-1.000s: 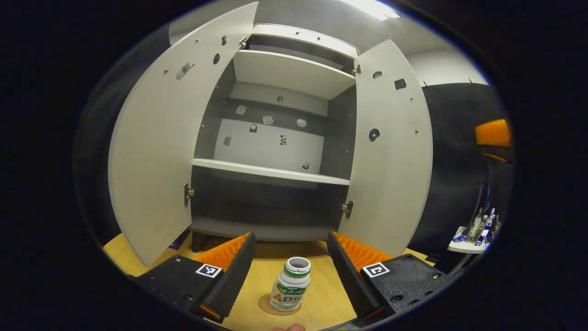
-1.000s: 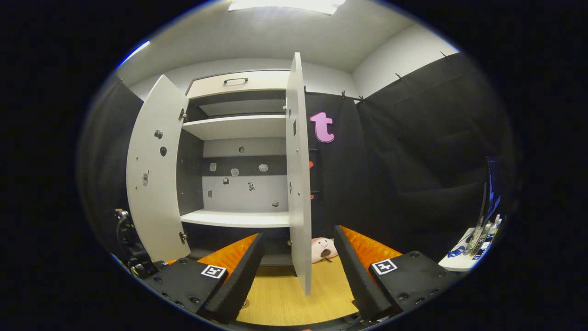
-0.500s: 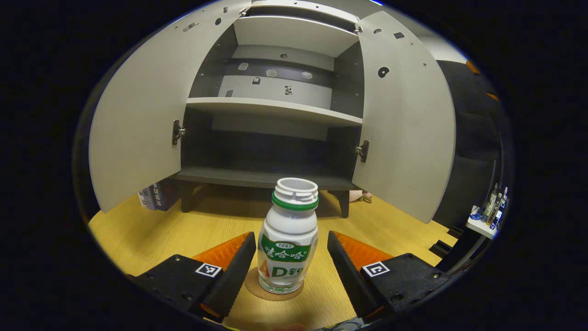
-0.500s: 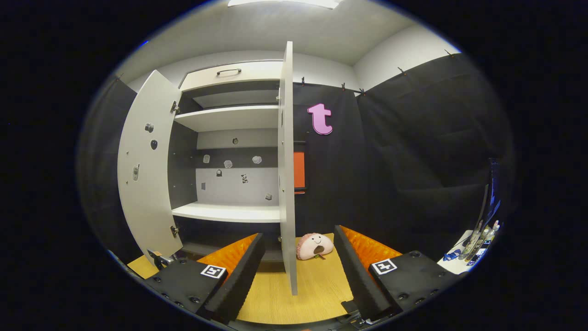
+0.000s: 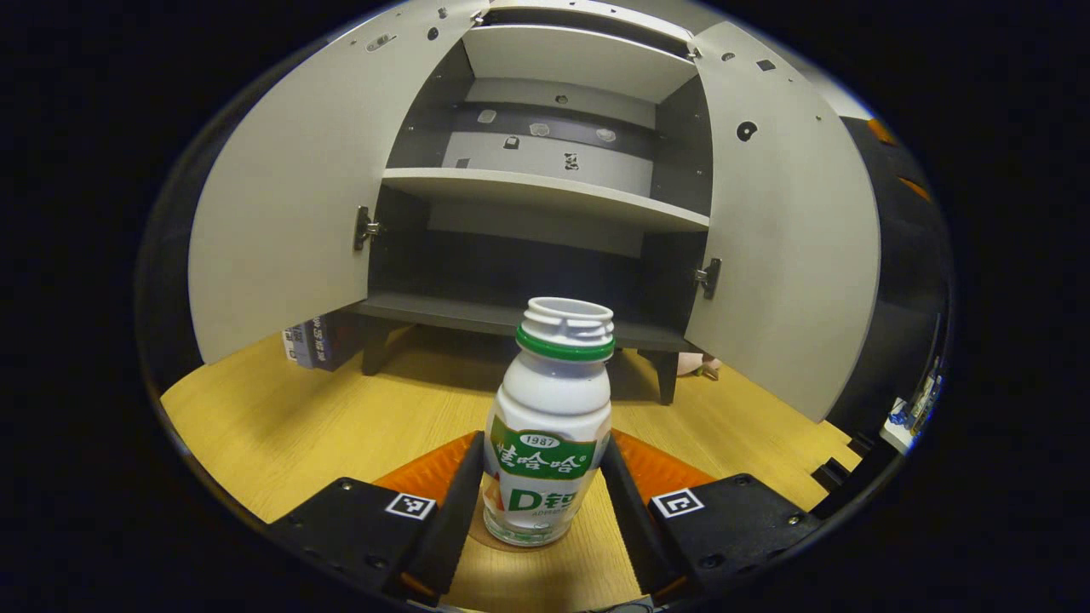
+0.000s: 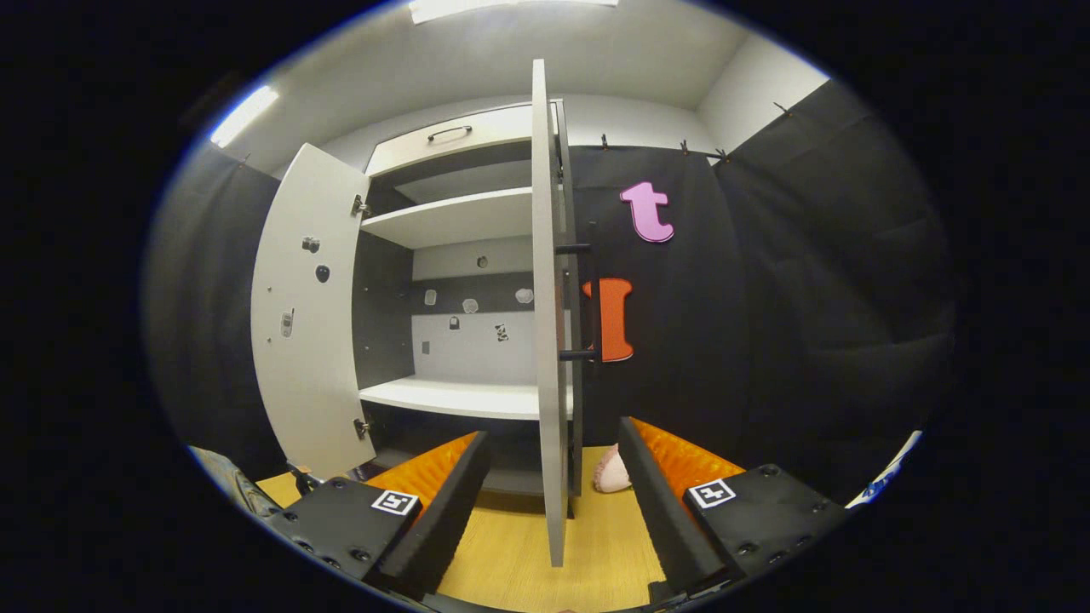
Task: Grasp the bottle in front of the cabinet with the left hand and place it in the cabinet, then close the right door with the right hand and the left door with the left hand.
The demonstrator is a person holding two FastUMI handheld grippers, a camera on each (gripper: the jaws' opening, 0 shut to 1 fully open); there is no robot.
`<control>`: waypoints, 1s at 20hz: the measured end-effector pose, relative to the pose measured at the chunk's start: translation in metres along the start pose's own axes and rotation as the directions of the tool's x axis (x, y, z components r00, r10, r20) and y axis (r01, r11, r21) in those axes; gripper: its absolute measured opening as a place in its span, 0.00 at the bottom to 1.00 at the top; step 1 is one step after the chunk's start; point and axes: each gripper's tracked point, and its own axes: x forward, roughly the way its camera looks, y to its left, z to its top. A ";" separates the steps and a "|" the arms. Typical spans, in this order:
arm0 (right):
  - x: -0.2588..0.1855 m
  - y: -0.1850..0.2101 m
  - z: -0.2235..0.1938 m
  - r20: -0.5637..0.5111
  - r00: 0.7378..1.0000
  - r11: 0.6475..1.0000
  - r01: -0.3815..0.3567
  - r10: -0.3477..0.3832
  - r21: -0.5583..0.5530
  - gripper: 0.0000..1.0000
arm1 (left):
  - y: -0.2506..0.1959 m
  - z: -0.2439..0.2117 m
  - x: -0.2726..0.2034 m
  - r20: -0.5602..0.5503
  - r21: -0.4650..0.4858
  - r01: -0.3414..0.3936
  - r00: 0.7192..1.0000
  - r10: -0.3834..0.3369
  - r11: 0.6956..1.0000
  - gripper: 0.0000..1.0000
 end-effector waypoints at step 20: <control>-0.005 -0.117 -0.060 -0.101 0.987 0.988 0.134 -0.126 0.079 0.99 | -0.050 0.370 -0.009 0.291 0.017 0.025 0.956 -0.029 1.000 0.76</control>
